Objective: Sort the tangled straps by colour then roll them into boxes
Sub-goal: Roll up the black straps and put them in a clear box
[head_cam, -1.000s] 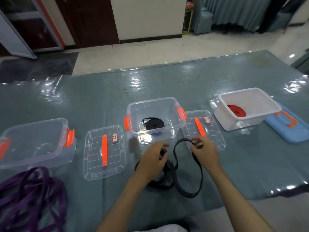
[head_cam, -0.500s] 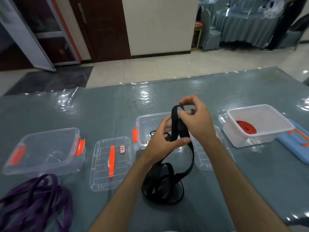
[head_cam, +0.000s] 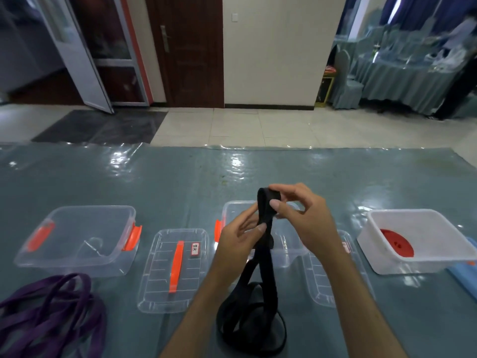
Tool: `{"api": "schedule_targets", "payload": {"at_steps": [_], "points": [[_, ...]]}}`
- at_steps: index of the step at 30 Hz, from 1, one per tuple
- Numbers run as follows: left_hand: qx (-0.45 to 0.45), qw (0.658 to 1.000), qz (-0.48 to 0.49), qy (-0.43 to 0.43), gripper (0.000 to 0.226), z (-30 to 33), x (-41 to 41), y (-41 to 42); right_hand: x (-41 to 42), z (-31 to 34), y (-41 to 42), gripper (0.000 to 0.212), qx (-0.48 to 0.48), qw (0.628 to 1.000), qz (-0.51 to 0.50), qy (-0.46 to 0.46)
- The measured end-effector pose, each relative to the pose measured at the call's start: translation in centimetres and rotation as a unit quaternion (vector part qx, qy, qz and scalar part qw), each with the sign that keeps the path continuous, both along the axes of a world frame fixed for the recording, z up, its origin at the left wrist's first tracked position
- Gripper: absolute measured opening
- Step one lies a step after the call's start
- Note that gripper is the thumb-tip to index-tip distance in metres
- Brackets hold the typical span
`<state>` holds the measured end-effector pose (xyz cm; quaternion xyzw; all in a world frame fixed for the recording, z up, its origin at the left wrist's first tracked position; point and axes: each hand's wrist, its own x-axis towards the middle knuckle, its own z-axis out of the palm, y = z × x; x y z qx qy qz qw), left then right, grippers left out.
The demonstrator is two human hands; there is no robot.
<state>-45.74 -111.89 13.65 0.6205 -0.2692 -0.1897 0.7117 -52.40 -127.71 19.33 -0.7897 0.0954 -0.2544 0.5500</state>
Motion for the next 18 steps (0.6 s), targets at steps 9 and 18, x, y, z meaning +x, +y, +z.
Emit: {"api": "schedule_targets", "payload": {"at_steps": [9, 18], "points": [[-0.008, 0.998, 0.051, 0.031, 0.039, 0.8, -0.2, -0.2, 0.3, 0.2, 0.8, 0.021, -0.016, 0.995, -0.099, -0.014], [0.023, 0.973, 0.176, -0.148, 0.032, 0.9, -1.3, -0.3, 0.7, -0.7, 2.3, 0.017, 0.041, 0.996, -0.073, -0.018]]}}
